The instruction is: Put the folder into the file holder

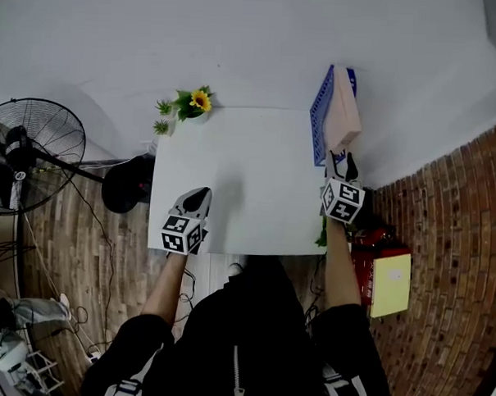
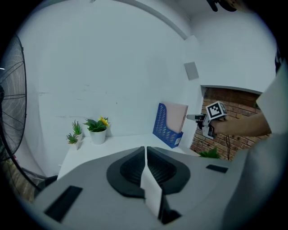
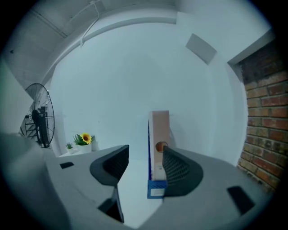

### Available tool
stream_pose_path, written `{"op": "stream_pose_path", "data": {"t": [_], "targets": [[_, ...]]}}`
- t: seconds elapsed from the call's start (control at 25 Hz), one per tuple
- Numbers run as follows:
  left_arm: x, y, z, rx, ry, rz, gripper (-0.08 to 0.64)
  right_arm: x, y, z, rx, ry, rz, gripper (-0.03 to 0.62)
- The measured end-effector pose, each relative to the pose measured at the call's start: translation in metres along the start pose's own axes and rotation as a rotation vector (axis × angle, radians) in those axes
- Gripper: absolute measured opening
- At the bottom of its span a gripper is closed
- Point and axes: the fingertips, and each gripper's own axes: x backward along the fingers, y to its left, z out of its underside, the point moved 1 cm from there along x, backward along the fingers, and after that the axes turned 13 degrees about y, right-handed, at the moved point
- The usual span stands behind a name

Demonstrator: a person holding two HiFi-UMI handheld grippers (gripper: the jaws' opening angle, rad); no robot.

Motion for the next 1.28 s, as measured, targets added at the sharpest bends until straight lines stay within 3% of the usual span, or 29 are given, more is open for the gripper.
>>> {"op": "stream_pose_path", "data": {"t": [0.28, 0.72, 1.04, 1.28], "targets": [[0.030, -0.007, 0.000, -0.025, -0.063, 0.019, 0.034, 0.058, 0.032, 0.022, 0.001, 0.051, -0.007, 0.141], [0.064, -0.018, -0.017, -0.087, -0.153, 0.028, 0.034, 0.136, 0.083, 0.024, 0.011, -0.042, -0.110, 0.012], [0.084, -0.025, -0.023, -0.133, -0.176, 0.021, 0.034, 0.180, 0.106, 0.008, 0.030, -0.145, -0.149, 0.008], [0.089, -0.021, -0.021, -0.142, -0.174, 0.009, 0.034, 0.186, 0.109, 0.022, 0.030, -0.148, -0.157, 0.008]]}}
